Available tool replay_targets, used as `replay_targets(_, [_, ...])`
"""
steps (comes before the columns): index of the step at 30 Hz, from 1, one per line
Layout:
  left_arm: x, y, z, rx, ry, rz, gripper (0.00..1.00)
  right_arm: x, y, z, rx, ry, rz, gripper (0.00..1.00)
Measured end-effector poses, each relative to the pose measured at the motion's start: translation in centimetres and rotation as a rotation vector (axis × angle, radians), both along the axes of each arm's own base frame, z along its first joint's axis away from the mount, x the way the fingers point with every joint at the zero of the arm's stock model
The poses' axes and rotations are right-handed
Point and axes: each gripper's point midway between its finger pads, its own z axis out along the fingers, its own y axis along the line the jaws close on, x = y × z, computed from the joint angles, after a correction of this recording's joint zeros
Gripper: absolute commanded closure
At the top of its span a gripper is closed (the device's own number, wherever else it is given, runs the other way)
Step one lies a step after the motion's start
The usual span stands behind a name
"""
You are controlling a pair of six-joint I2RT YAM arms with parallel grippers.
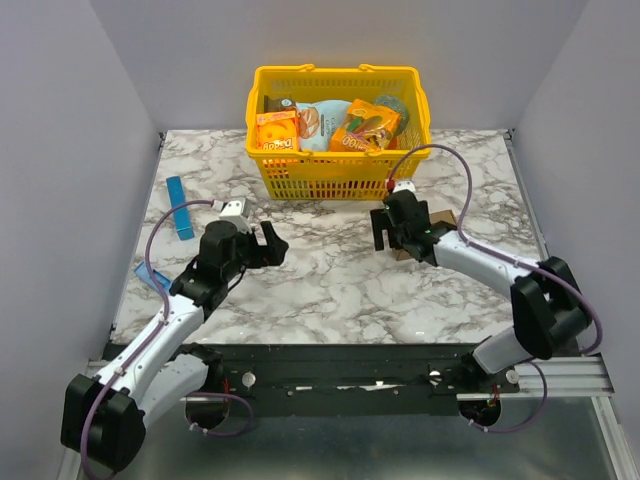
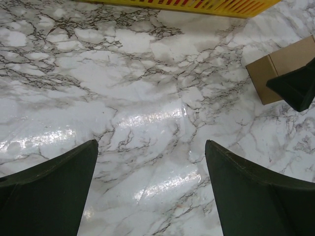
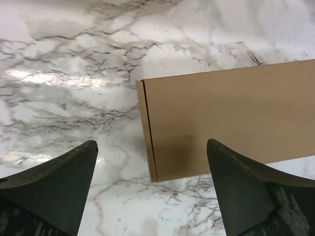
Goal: Fold the paper box
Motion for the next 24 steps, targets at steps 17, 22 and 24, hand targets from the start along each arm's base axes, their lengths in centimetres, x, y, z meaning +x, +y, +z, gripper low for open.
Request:
replay_targets(17, [1.8, 5.4, 7.2, 0.031, -0.101, 0.180, 0.01, 0.0, -9.0, 16.3, 0.400, -0.410, -0.067, 0.00])
replay_targets(22, [1.7, 6.8, 9.4, 0.078, -0.143, 0.232, 0.01, -0.7, -10.2, 17.6, 0.426, -0.447, -0.067, 0.00])
replay_targets(24, [1.4, 7.1, 9.2, 0.088, -0.137, 0.241, 0.01, -1.0, -10.2, 18.1, 0.432, -0.459, -0.059, 0.00])
